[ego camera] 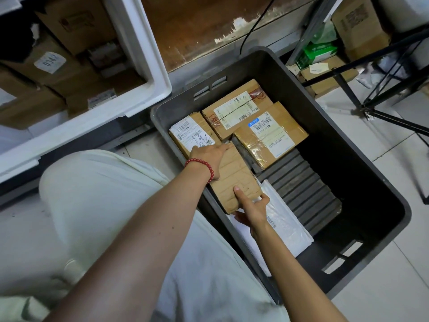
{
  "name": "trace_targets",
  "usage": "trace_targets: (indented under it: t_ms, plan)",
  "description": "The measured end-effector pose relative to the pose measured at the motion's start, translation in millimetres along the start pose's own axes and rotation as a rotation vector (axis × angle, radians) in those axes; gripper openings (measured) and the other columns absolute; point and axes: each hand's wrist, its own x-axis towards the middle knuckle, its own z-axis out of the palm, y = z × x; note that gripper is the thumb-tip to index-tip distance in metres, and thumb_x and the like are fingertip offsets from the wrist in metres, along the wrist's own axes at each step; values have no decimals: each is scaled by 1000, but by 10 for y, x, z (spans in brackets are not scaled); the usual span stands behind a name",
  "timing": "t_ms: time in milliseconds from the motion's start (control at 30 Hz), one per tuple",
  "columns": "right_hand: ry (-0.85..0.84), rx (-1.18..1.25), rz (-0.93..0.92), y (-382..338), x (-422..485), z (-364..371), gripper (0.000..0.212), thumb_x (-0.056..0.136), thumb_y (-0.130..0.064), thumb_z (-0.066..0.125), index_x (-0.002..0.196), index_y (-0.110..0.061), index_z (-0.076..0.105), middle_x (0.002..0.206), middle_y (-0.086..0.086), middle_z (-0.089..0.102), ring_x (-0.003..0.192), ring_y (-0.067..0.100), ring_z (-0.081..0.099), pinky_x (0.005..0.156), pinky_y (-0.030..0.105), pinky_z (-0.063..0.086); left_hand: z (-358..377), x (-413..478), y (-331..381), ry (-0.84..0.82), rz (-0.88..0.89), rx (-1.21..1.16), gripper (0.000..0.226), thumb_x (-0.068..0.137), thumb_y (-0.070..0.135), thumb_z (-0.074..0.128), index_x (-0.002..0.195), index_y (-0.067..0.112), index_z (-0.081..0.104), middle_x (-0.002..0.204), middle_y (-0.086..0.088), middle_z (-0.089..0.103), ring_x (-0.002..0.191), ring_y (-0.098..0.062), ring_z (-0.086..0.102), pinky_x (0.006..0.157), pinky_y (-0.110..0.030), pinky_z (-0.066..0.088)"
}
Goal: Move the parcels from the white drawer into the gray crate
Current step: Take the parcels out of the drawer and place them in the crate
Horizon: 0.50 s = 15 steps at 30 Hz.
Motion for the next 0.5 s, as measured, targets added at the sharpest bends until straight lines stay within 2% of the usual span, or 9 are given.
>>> trace_targets:
  t_ms: [67, 133, 233, 333, 400, 500]
  plan:
    - [-1, -50, 3, -3, 20, 0, 66, 81, -36, 75, 118, -26, 22, 115, 10, 56, 80, 24, 66, 72, 35, 56, -18, -8, 0, -13, -38, 85, 93, 76, 29, 77, 147, 24, 16, 124, -5, 59, 111, -25, 59, 94, -41, 39]
    - [10, -97, -3, 2, 13, 17, 66, 80, -38, 76, 116, -25, 22, 117, 12, 55, 88, 29, 68, 72, 37, 56, -21, -19, 11, -23, -57, 116, 91, 79, 34, 73, 147, 23, 13, 121, -4, 60, 109, -25, 59, 97, -43, 36]
    - [33, -141, -16, 13, 25, 2, 69, 77, -44, 76, 116, -26, 22, 120, 12, 56, 89, 27, 67, 69, 36, 53, 4, -42, 31, -23, -62, 158, 90, 83, 44, 66, 150, 25, 9, 126, -2, 57, 110, -24, 57, 98, -42, 32]
    - [83, -248, -54, -33, 16, -23, 85, 65, -57, 80, 121, -26, 24, 127, 13, 50, 107, 30, 56, 84, 46, 51, 19, -75, 29, -19, -85, 210, 90, 84, 46, 62, 151, 29, 5, 137, -2, 50, 125, -26, 44, 104, -46, 26]
    - [162, -404, -155, -77, -6, -45, 103, 59, -60, 82, 136, -24, 24, 140, 14, 39, 124, 34, 45, 98, 52, 45, 5, -118, 21, 28, -87, 251, 82, 87, 46, 57, 151, 29, 10, 144, -3, 43, 133, -27, 34, 107, -49, 20]
    - [243, -717, -394, -188, -100, -54, 99, 72, -55, 75, 147, -19, 21, 147, 10, 33, 134, 32, 35, 103, 48, 38, -82, -212, -11, 163, -96, 243, 64, 91, 46, 49, 147, 26, 26, 148, -5, 36, 137, -28, 28, 110, -51, 15]
